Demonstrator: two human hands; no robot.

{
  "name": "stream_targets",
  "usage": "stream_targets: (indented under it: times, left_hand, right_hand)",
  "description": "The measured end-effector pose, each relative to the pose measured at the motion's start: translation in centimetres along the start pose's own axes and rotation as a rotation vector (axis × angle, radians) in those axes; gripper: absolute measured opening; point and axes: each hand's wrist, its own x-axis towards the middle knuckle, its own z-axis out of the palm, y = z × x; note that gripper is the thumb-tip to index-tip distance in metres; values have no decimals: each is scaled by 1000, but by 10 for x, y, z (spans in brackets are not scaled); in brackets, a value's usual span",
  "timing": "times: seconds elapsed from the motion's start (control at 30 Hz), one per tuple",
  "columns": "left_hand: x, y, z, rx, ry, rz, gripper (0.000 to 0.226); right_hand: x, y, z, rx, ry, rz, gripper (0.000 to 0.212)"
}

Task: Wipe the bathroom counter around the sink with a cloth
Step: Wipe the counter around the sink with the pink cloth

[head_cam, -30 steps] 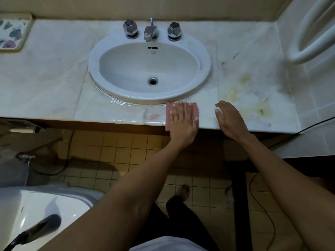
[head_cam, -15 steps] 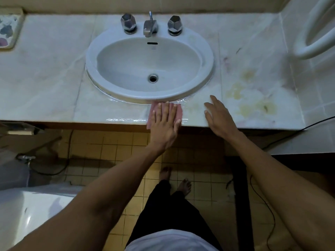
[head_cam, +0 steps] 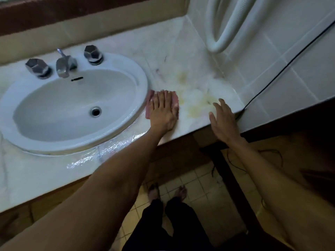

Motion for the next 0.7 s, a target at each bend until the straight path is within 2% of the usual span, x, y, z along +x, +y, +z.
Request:
stream_targets:
  times: [0.1, 0.23, 0.33, 0.4, 0.47, 0.53, 0.7]
  left_hand:
    - [25, 40, 9, -2, -22, 78, 69]
    - [8, 78, 32, 97, -65, 404, 63]
    - [-13, 56, 28, 150, -136, 584, 60]
    - [-15, 23, 18, 204, -113, 619, 59]
    - [-8, -5, 3, 226, -60, 533, 58]
    - [7, -14, -5, 206, -26, 362, 58]
    - [59, 61, 15, 98, 85, 5, 61]
  right_hand:
    - [-1, 31, -10, 13, 3, 67, 49]
    - [15, 56, -18, 78, -17, 85, 48]
    - [32, 63, -23, 105, -64, 65, 51]
    - [45, 67, -26, 116, -92, 49, 52]
    - [55, 76, -27, 76, -106, 41, 52]
    - [57, 86, -27, 12, -119, 10, 53]
    - [49, 99, -28, 20, -128, -61, 50]
